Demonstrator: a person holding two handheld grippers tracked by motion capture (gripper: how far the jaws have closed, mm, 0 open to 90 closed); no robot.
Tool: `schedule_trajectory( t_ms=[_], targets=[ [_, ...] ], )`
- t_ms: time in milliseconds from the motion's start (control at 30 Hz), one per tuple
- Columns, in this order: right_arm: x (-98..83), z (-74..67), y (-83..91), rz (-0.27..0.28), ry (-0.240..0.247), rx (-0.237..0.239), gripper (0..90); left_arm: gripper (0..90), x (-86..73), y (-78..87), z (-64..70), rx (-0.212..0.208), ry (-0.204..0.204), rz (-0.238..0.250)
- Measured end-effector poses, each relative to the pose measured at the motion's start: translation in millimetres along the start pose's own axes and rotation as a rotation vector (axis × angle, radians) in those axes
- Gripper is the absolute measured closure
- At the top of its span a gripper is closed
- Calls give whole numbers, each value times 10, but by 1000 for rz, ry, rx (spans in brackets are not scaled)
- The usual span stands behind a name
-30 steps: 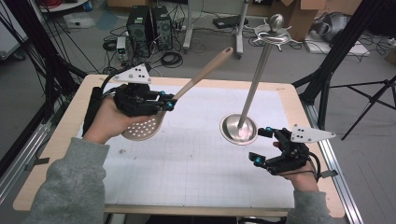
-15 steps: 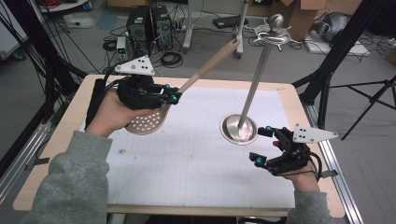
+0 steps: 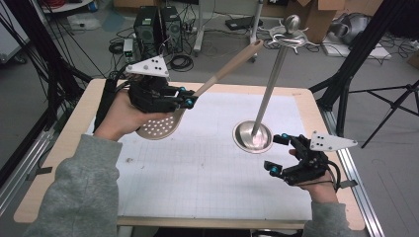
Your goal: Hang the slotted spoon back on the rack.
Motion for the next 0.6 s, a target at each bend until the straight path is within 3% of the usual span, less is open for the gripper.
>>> schedule_trajectory(
  t_ms=[267,600],
  targets=[
    [1,-1,1,-1,2,1,60,780,37,-29,-17,-24,-5,11],
    [16,-1,23,15,0,5,60,779,34,-117,-38,-18,1,6]
  ],
)
Point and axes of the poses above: each handheld gripper's, and its own axes: y roughly backward along the jaws, x roughly out of its top, z roughly to its right, the point moved 9 cm from there along -y, roughly forward along the jaws, and after that the axes turned 2 degrees about x, right-handed, at the moved point
